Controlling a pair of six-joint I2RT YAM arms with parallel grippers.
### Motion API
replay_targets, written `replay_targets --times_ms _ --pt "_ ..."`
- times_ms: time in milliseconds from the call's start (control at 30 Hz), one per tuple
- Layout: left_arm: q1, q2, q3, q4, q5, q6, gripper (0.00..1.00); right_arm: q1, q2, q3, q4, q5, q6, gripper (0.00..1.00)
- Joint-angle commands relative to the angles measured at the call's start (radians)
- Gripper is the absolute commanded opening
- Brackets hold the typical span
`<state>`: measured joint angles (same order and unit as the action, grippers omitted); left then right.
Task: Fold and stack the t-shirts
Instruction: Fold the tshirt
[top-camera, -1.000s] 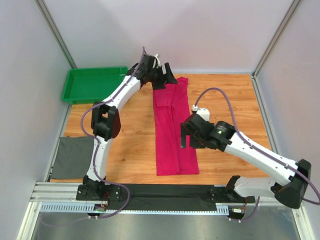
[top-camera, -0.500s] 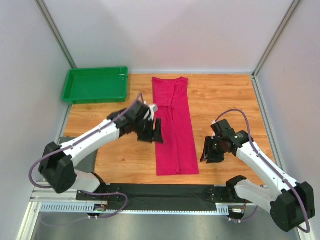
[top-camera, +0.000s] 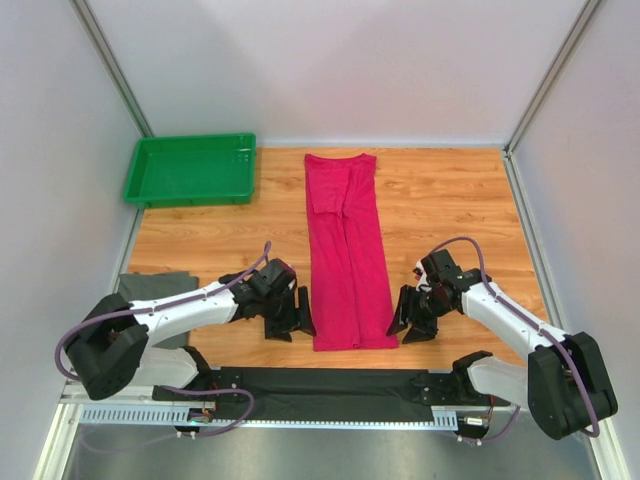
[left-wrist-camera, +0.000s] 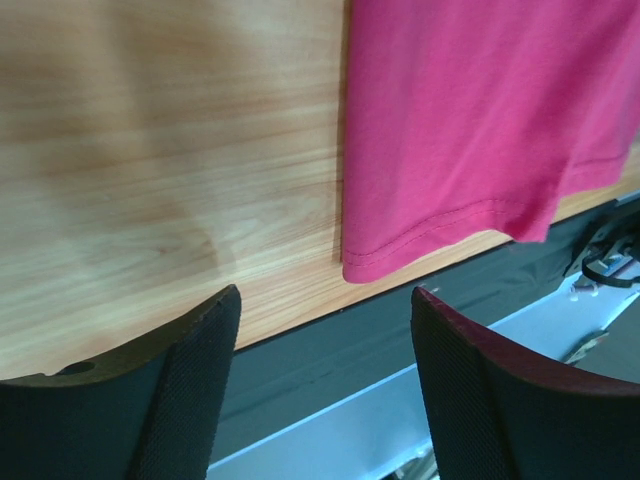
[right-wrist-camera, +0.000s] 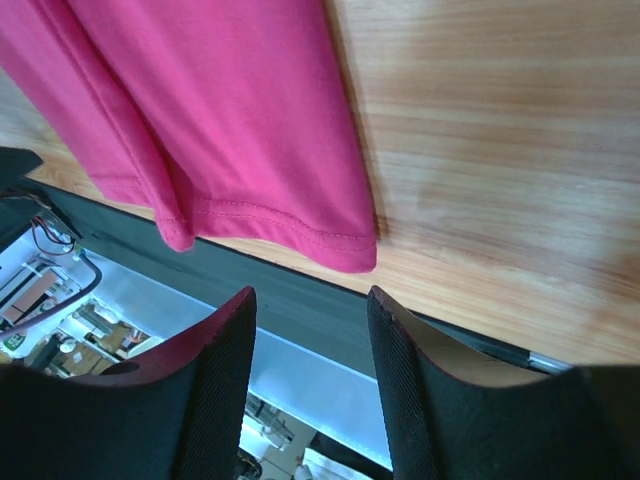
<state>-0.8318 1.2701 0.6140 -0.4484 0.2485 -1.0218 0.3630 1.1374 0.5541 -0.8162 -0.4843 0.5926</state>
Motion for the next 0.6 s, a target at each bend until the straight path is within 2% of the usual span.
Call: replay_targets --times_ms 0,233,400,567 --pt "-0.055 0.052 0.01 0.062 -0.034 -0.136 0.75 -0.006 -0.002 -0.042 0.087 -0.034 0.075 0.51" --pt "-0.079 0.124 0.015 0.063 -0.063 -0.205 0.71 -0.006 -0.002 -0.095 0.118 0.022 0.072 0.51" --pt "-0.079 0.156 0.006 0.097 -0.045 -0.224 0.61 -0.007 -0.015 -0.091 0.127 0.064 0.078 0.5" --pt "-0.096 0.19 0.009 0.091 -0.037 -0.259 0.53 -0.004 0.064 -0.098 0.181 0.052 0.073 0.47"
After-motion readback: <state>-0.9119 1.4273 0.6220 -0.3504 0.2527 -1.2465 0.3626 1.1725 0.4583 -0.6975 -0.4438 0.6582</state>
